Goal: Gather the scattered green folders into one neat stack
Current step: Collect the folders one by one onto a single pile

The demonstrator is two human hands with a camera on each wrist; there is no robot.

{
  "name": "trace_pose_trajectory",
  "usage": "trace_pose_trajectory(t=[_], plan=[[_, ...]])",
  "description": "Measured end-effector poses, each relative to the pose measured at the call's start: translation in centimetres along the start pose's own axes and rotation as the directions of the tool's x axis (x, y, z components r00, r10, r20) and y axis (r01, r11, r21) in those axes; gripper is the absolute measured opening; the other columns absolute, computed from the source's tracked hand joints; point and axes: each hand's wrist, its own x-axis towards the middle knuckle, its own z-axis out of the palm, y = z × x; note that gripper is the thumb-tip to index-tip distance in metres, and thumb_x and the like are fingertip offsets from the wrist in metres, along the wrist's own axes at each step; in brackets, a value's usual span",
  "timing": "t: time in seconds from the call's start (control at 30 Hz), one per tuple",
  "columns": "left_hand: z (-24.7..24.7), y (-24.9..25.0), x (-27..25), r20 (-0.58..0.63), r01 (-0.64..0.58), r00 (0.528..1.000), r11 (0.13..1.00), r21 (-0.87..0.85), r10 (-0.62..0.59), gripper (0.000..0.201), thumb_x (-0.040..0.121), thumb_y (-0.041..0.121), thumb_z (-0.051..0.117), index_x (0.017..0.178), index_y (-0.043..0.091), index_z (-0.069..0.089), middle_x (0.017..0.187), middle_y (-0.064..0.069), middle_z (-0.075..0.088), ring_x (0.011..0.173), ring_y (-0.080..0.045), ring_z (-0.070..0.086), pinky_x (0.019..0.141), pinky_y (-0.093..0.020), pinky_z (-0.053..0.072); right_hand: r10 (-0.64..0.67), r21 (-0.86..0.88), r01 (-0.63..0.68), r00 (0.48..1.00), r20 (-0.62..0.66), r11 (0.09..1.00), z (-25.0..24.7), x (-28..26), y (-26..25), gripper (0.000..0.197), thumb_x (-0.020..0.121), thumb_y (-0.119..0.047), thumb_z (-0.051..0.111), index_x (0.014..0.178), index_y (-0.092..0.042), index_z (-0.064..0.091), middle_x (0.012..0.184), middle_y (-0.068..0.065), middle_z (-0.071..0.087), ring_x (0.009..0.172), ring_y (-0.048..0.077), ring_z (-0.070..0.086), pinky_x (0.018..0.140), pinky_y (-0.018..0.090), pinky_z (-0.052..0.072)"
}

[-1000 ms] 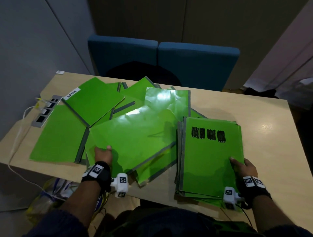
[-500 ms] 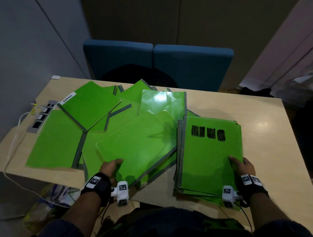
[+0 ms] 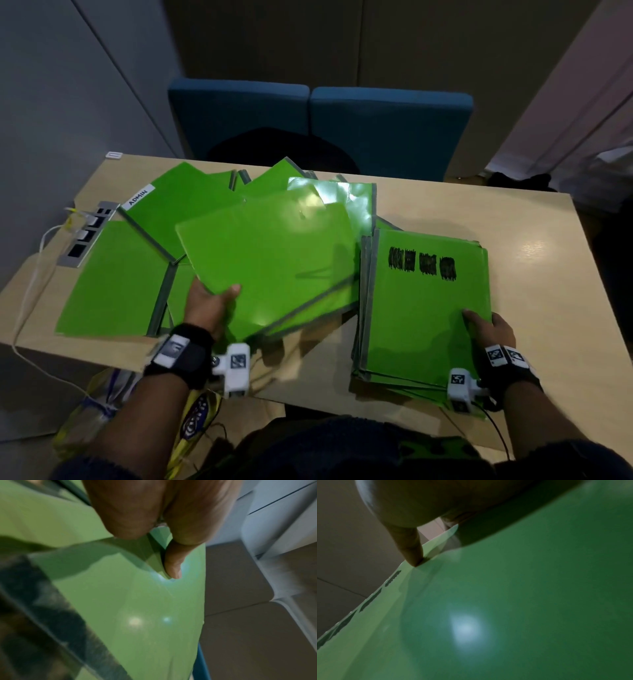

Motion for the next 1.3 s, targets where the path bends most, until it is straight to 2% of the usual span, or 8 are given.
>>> trace_pose_trajectory(t=[0.33,0.5,0.7,0.83,0.93,1.1,1.2,1.3], plan=[[-0.6,19.0,-2.0,0.298,-0.533,0.836,0.811,0.241,0.461,0.012,0.085,-0.001,0.065,0.095,-0.004,0.059,0.063,0.008,0.068,0.056,-0.026,0.059,0.06,-0.034,0.043,0.032,0.003,-0.033,0.995,0.098,0.999,-0.6,0.1,-0.4,0.034,0.087,-0.031,0.071,0.111,-0.008,0.063,0.092,0.013,0.068,0.081,0.032,0.066,0.07,0.038,0.055],[8.4,19.4,-1.7,0.719,-0.613,0.643,0.74,0.278,0.263,0.06,0.076,-0.007,0.071,0.125,0.021,0.049,0.101,0.026,0.07,0.095,0.006,0.065,0.087,-0.019,0.052,0.039,0.004,-0.04,0.986,0.161,0.999,-1.1,0.1,-0.4,0.029,0.09,-0.025,0.07,0.108,-0.004,0.062,0.088,0.012,0.069,0.077,0.032,0.067,0.066,0.036,0.055],[22.0,15.8,-1.8,0.813,-0.841,0.537,0.208,0.499,0.225,0.069,0.073,0.012,0.079,0.134,0.018,0.046,0.131,-0.006,0.059,0.12,-0.024,0.056,0.103,-0.036,0.043,0.2,0.018,-0.206,0.966,0.162,0.978,-2.0,0.7,-1.0,0.03,0.1,-0.014,0.05,0.116,0.008,0.062,0.121,0.031,0.061,0.091,0.028,0.054,0.079,0.034,0.044],[27.1,12.7,-3.6,0.828,-0.87,0.492,0.112,0.48,0.269,0.078,0.083,0.01,0.07,0.148,0.025,0.03,0.151,-0.001,0.039,0.141,-0.023,0.032,0.117,-0.038,0.025,0.263,-0.006,-0.266,0.949,0.174,0.964,-2.1,0.7,-1.2,0.077,0.097,-0.063,0.034,0.132,0.001,0.058,0.136,0.026,0.054,0.117,0.041,0.053,0.092,0.041,0.04],[27.1,8.5,-3.2,0.707,-0.789,0.611,0.345,0.508,0.356,0.074,0.09,0.01,0.061,0.151,0.024,0.023,0.159,0.003,0.022,0.147,-0.018,0.015,0.119,-0.032,0.008,0.19,-0.142,-0.159,0.952,0.239,0.977,-1.8,1.0,-1.5,0.121,0.07,-0.095,0.019,0.133,0.002,0.056,0.138,0.028,0.054,0.122,0.042,0.054,0.105,0.046,0.04],[23.3,0.5,-1.5,0.192,-0.186,0.979,0.665,0.723,0.066,0.074,0.088,0.03,0.066,0.145,0.0,0.031,0.15,-0.021,0.034,0.137,-0.035,0.036,0.113,-0.041,0.033,0.172,-0.182,-0.14,0.969,0.175,0.973,-1.5,0.4,-1.7,0.084,0.095,-0.066,0.024,0.139,0.001,0.05,0.144,0.026,0.048,0.127,0.041,0.049,0.1,0.037,0.039],[22.2,-2.7,-2.7,0.206,-0.034,0.967,0.731,0.681,-0.147,0.056,0.089,0.031,0.065,0.129,-0.004,0.048,0.129,-0.022,0.056,0.103,-0.034,0.06,0.074,-0.036,0.053,0.169,-0.163,-0.147,0.977,0.127,0.976,-1.0,0.1,-1.2,0.08,0.094,-0.06,0.047,0.149,-0.003,0.037,0.154,0.02,0.039,0.135,0.041,0.042,0.108,0.044,0.037],[22.8,-4.3,-4.8,0.296,-0.072,0.939,0.741,0.668,-0.176,0.055,0.09,0.031,0.063,0.132,0.002,0.043,0.133,-0.018,0.053,0.111,-0.032,0.057,0.085,-0.034,0.049,0.159,-0.184,-0.133,0.979,0.129,0.974,-0.8,0.2,-1.2,0.071,0.097,-0.054,0.048,0.145,-0.002,0.043,0.148,0.023,0.045,0.128,0.041,0.048,0.103,0.042,0.039]])
